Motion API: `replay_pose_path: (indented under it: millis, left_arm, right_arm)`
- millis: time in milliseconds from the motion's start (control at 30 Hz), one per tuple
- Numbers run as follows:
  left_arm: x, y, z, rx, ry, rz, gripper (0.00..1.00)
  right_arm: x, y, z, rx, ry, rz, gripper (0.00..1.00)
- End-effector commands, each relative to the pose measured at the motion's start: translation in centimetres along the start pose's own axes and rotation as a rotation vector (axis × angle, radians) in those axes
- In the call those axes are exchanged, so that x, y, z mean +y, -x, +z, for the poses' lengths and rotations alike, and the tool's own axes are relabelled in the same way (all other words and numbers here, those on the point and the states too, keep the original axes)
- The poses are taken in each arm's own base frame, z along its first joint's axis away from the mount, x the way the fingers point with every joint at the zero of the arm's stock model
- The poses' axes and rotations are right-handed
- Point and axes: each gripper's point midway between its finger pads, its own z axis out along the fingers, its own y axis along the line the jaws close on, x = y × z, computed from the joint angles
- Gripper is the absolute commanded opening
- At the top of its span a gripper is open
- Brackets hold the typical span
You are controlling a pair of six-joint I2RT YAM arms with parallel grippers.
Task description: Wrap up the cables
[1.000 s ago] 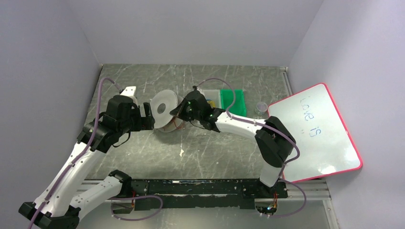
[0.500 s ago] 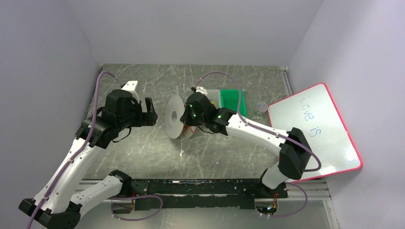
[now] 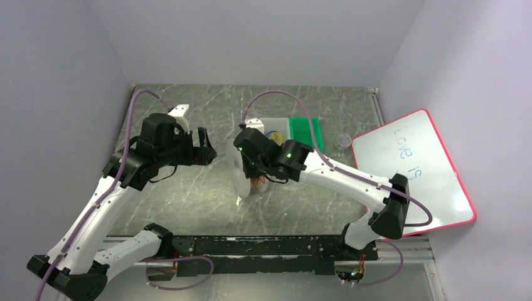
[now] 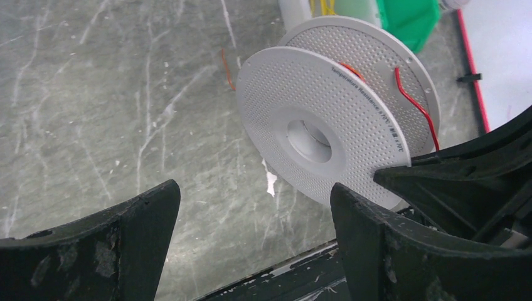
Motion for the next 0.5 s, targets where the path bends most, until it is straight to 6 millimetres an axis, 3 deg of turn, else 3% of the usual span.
replay_pose_path:
  millis: [0, 467]
  left_arm:
    - [-2.9, 1.1, -0.8, -0.022, -0.145, 0.006, 0.93]
    - [-4.6, -1.1, 0.6, 0.075, -0.253, -0.049, 0.93]
  right_arm:
    - [-0.6, 0.0, -1.3, -0.014, -0.096, -0.061, 0.00]
    - [1.6, -1.6, 2.1, 0.017, -0.193, -0.111, 0.00]
